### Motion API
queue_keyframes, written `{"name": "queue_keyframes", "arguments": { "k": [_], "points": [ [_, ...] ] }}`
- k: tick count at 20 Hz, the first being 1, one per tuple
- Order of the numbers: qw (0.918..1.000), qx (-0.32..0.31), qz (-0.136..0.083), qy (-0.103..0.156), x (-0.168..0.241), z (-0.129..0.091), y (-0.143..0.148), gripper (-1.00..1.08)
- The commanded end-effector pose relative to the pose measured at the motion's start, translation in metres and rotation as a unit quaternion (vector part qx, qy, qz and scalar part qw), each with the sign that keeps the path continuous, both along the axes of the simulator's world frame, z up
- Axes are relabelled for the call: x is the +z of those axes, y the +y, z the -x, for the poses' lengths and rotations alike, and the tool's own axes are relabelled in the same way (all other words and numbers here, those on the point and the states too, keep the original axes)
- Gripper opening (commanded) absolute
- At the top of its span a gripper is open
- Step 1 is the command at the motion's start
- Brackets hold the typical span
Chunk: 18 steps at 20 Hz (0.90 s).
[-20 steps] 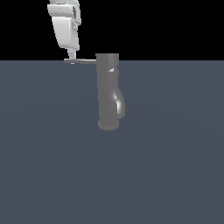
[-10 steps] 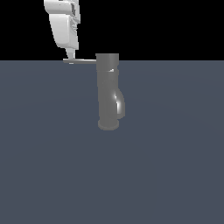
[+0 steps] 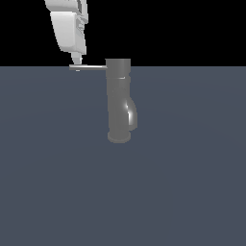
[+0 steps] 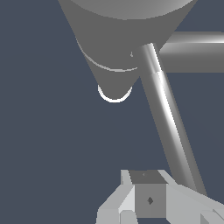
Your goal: Turn on the faucet by rotating a designated handle.
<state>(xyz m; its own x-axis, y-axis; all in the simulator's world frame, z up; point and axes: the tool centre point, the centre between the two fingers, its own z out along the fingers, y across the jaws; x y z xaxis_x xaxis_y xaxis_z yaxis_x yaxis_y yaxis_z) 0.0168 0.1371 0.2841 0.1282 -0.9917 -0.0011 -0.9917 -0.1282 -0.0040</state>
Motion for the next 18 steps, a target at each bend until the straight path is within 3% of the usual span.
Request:
{"name": "queue_keyframes", "arguments": {
  "k": [1,14,18],
  "points": [
    [1.0000,0.000,0.001,0.002,0.000,0.009,-0.002,-1.00],
    [1.0000,0.000,0.001,0.002,0.000,0.044,-0.009,-1.00],
    [1.0000,0.000,0.001,0.000,0.000,0.044,-0.014,-1.00]
  ]
}}
